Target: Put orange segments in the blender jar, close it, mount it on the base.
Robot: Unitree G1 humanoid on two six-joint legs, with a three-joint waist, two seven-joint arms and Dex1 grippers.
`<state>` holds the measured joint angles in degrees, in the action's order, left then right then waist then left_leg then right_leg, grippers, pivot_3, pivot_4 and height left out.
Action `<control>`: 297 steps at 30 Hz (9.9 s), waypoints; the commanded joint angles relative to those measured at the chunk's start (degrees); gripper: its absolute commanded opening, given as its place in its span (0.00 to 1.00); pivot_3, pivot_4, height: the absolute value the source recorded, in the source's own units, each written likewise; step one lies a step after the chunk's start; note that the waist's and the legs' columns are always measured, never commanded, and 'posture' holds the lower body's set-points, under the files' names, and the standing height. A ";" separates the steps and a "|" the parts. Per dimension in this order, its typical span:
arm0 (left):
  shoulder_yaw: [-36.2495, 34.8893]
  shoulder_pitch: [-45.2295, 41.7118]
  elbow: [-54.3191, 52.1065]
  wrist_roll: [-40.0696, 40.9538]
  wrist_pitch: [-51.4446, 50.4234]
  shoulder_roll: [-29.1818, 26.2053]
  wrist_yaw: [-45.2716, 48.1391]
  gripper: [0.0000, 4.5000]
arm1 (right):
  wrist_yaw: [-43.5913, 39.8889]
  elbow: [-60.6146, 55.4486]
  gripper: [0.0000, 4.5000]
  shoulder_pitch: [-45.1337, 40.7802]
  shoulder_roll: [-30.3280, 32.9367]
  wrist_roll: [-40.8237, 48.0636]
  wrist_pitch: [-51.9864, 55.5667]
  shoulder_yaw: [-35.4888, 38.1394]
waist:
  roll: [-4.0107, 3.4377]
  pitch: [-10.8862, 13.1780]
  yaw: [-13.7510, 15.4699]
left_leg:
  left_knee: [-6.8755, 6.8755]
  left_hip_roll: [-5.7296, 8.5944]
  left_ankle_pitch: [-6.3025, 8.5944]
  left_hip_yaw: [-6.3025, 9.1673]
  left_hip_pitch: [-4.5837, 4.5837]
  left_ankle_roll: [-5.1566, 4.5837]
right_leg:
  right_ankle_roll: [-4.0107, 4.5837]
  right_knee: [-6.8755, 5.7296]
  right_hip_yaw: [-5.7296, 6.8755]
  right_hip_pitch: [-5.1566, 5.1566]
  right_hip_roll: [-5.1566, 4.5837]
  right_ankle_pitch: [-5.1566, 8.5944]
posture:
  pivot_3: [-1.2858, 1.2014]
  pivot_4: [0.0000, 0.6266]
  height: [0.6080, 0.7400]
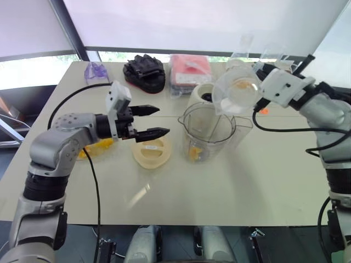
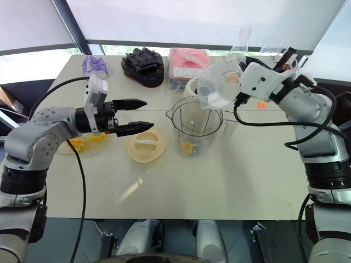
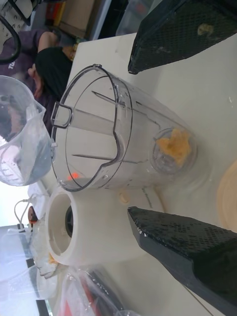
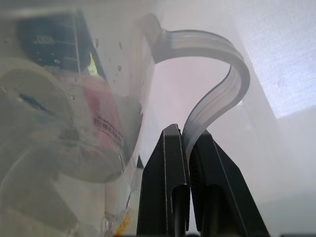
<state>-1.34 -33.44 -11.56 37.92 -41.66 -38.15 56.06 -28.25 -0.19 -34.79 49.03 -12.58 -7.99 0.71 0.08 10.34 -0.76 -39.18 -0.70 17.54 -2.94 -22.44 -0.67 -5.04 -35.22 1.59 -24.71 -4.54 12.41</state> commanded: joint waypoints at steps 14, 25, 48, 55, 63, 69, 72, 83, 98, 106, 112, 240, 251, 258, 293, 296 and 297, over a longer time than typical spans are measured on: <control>-0.70 -1.11 -0.50 -0.51 1.17 0.89 -0.39 1.00 | 0.33 1.28 0.02 -3.87 0.65 -6.03 -7.11 -0.60 | 0.00 0.00 -0.02 | -0.01 0.00 -0.02 0.00 0.02 0.04 | 0.00 -0.04 0.00 0.00 0.00 0.00 | 0.52 0.24 1.00; -0.70 -1.18 -0.40 -0.81 1.21 1.25 -0.48 1.00 | 0.85 1.94 0.02 -5.05 0.74 -8.76 -8.92 -0.95 | 0.00 0.00 -0.01 | -0.02 0.00 -0.04 0.00 0.02 0.07 | 0.00 -0.07 0.00 0.00 0.00 0.00 | 0.52 0.24 1.00; -0.51 -1.58 0.06 -1.27 1.57 1.53 -0.42 1.00 | 3.17 4.18 0.02 -5.29 1.33 -12.12 -12.15 -1.13 | 0.00 0.00 -0.02 | -0.03 0.00 -0.07 0.00 0.04 0.11 | 0.00 -0.11 0.00 0.01 0.00 0.00 | 0.52 0.24 1.00; -0.64 -2.09 0.47 -1.15 1.55 1.57 -0.33 1.00 | 3.02 2.75 0.02 -3.85 -0.53 -8.02 -6.96 1.17 | 0.01 -0.01 0.01 | -0.04 0.00 -0.09 0.01 0.04 0.15 | 0.00 -0.16 0.00 0.01 0.00 -0.01 | 0.52 0.24 1.00; 0.73 -3.52 1.00 -1.00 2.16 2.32 1.80 1.00 | 3.91 -7.37 0.02 0.32 -11.38 11.62 18.51 14.04 | 0.01 -0.01 0.22 | -0.04 -0.01 -0.10 0.06 0.04 0.16 | -0.02 -0.21 0.02 0.02 -0.02 -0.02 | 0.52 0.24 1.00; 1.79 -5.71 1.22 -0.42 2.20 4.22 3.03 1.00 | 14.63 -15.75 0.02 2.87 -18.83 20.27 36.27 27.75 | 0.00 -0.01 0.44 | -0.05 0.02 -0.09 0.10 0.01 0.16 | -0.02 -0.19 0.06 0.04 -0.04 -0.02 | 0.52 0.24 1.00; 1.46 -6.71 0.99 0.44 1.58 5.19 2.89 1.00 | 20.81 -17.99 0.02 5.05 -20.84 20.11 40.61 32.67 | 0.00 -0.01 0.36 | -0.05 0.02 -0.09 0.10 0.02 0.15 | -0.02 -0.19 0.06 0.04 -0.04 -0.02 | 0.52 0.24 1.00; -0.01 -5.19 -1.84 2.25 -0.37 5.38 0.66 1.00 | 36.03 -5.51 0.02 19.27 -29.45 16.76 27.39 41.77 | -0.09 -0.06 -0.33 | -0.03 0.09 -0.09 0.03 0.17 0.15 | -0.02 -0.26 -0.08 0.08 0.09 -0.02 | 0.52 0.24 1.00; -2.96 4.02 -11.97 6.63 -4.37 0.70 -3.31 1.00 | 42.81 23.75 0.02 18.53 -26.92 16.15 12.41 36.36 | -0.13 -0.05 -0.43 | -0.02 0.05 -0.10 -0.08 0.36 0.15 | 0.07 -0.36 -0.33 0.13 0.09 0.02 | 0.52 0.24 1.00; 0.80 8.02 -12.17 1.31 -0.65 -2.43 -2.63 1.00 | 43.81 27.61 0.02 18.65 -25.92 16.79 10.70 34.33 | -0.11 -0.05 -0.24 | -0.02 0.06 -0.10 -0.06 0.32 0.15 | 0.18 -0.31 -0.32 0.14 0.09 0.09 | 0.52 0.24 1.00; 1.18 7.41 -11.77 1.30 -0.76 -1.12 -3.09 1.00 | 44.68 28.66 0.55 19.99 -26.35 17.95 10.72 34.36 | -0.10 -0.05 -0.42 | -0.02 0.05 -0.10 -0.06 0.32 0.15 | 0.13 -0.30 -0.34 0.14 0.08 0.06 | 0.52 0.24 1.00; 17.16 -42.09 83.84 -54.54 62.32 14.31 18.83 0.05 | 23.49 -55.67 1.00 63.38 -10.96 63.97 42.16 22.06 | 1.44 -0.55 1.74 | -0.44 -0.02 0.07 0.22 -0.09 -0.14 | 0.07 -0.09 0.15 0.22 0.00 0.06 | 0.52 0.24 1.00; 8.02 -62.62 84.03 -44.11 49.35 12.65 34.72 0.05 | 18.77 -51.71 1.00 63.89 -12.35 59.01 41.16 23.28 | 1.43 -0.54 1.51 | -0.47 0.03 0.22 0.16 -0.16 -0.38 | 0.02 0.05 0.15 0.21 -0.02 0.11 | 0.52 0.24 1.00; 16.40 -68.20 80.58 -29.23 43.31 19.55 36.44 0.05 | 17.85 -44.13 1.00 56.97 -14.79 52.17 39.90 20.42 | 1.42 -0.54 1.54 | -0.57 0.02 0.22 0.21 -0.19 -0.38 | 0.07 0.03 0.13 0.23 -0.01 0.14 | 0.52 0.24 1.00; 24.59 -60.88 84.34 -50.58 46.79 35.51 33.75 0.05 | 19.35 -13.29 1.00 32.56 -27.46 21.10 24.59 6.06 | 0.91 -0.66 1.55 | -0.86 0.07 0.26 0.28 -0.07 -0.48 | 0.09 -0.16 0.07 0.39 0.01 0.13 | 0.52 0.24 1.00; 23.86 -61.92 85.83 -50.81 46.89 36.33 32.64 0.05 | 18.92 -12.32 1.00 32.00 -27.96 20.41 23.82 5.84 | 0.92 -0.66 1.57 | -0.86 0.10 0.26 0.28 -0.08 -0.48 | 0.08 -0.15 0.08 0.40 0.01 0.13 | 0.52 0.24 1.00; 23.65 -62.08 86.04 -50.99 47.03 36.45 32.37 0.05 | 18.83 -12.24 1.00 31.93 -28.12 20.24 23.68 5.74 | 0.92 -0.66 1.57 | -0.86 0.11 0.26 0.27 -0.08 -0.48 | 0.08 -0.14 0.07 0.40 0.00 0.13 | 0.52 0.24 1.00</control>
<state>21.50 -96.47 73.29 -10.77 4.37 -2.99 90.34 -9.21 -11.74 -2.22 21.19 8.12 17.14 6.01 0.99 9.68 0.81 -40.05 -0.59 17.80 -2.66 -22.53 -1.14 -4.96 -35.34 1.66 -24.31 -4.54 12.54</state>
